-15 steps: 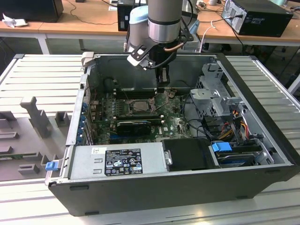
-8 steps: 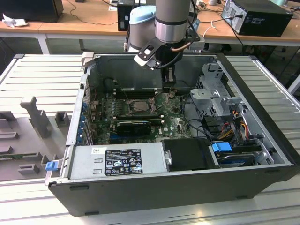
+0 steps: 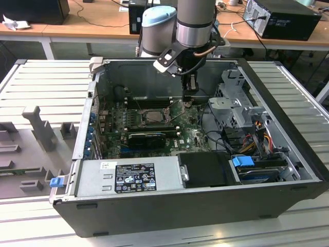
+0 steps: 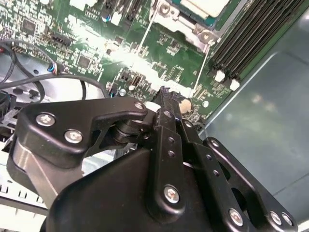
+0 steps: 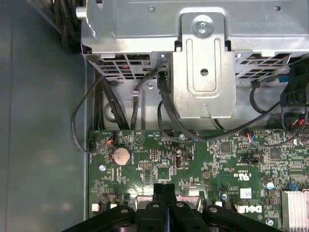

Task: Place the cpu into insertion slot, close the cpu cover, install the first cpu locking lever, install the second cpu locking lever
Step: 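Close the cpu cover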

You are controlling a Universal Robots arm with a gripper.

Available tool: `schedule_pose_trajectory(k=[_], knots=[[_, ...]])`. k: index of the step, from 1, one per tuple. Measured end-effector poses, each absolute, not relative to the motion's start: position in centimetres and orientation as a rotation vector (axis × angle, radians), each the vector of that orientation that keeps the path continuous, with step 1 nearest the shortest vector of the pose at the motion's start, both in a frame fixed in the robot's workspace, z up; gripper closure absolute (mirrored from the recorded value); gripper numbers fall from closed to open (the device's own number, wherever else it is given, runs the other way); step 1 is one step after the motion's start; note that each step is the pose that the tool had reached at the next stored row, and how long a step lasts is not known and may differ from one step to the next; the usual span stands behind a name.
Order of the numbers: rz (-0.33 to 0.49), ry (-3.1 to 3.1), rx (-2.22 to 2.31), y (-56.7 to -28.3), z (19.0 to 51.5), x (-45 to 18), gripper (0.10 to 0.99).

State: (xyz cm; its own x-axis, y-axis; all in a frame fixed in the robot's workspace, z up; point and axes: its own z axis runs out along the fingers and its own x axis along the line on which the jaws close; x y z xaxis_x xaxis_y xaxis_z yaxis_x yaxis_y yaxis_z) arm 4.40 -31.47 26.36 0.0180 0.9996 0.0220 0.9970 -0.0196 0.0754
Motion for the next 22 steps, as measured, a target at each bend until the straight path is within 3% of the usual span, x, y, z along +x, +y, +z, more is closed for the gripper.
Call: schedule_pose_trajectory(k=[22], knots=[[0.105, 2.189, 2.199, -31.8, 24.4, 5.7, 0.980]])
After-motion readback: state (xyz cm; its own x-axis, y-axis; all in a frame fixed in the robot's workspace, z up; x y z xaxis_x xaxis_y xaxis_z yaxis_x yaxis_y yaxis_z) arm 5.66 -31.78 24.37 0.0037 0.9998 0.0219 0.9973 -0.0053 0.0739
